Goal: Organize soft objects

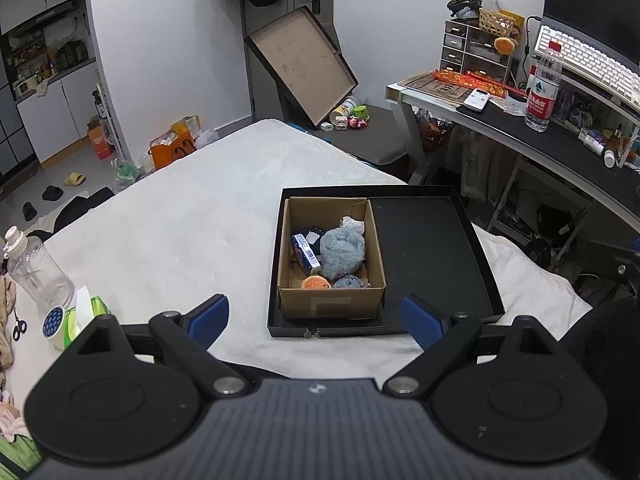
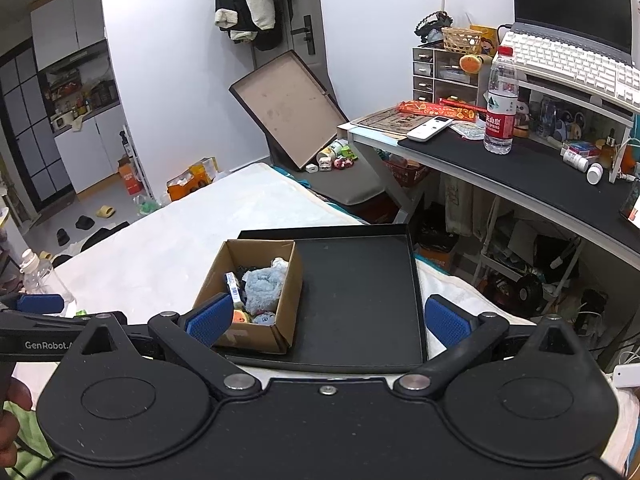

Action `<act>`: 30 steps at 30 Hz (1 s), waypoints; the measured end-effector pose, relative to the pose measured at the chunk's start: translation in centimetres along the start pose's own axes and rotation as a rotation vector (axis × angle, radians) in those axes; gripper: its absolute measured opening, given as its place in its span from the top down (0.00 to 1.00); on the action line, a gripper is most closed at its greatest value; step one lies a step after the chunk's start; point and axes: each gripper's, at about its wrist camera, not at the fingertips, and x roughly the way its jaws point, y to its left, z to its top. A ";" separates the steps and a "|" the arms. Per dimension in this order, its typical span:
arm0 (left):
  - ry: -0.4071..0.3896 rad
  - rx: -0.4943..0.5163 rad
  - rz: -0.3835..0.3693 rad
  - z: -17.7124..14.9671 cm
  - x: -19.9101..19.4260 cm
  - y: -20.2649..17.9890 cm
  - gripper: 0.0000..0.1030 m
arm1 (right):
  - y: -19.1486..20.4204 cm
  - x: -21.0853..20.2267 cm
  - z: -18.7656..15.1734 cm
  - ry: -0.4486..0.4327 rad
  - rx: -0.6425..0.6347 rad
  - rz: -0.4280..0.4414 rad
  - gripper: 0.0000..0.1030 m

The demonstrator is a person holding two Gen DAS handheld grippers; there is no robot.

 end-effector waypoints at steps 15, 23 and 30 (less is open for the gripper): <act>0.004 0.015 -0.017 0.3 0.0 -0.7 0.10 | -0.2 0.2 -0.3 0.020 0.026 -0.016 0.00; 0.005 0.022 -0.026 0.4 0.1 -1.0 0.10 | -0.2 0.4 -0.4 0.031 0.022 -0.026 0.00; 0.006 0.014 -0.028 0.4 0.1 -1.0 0.10 | -0.2 0.5 -0.5 0.037 0.020 -0.031 0.00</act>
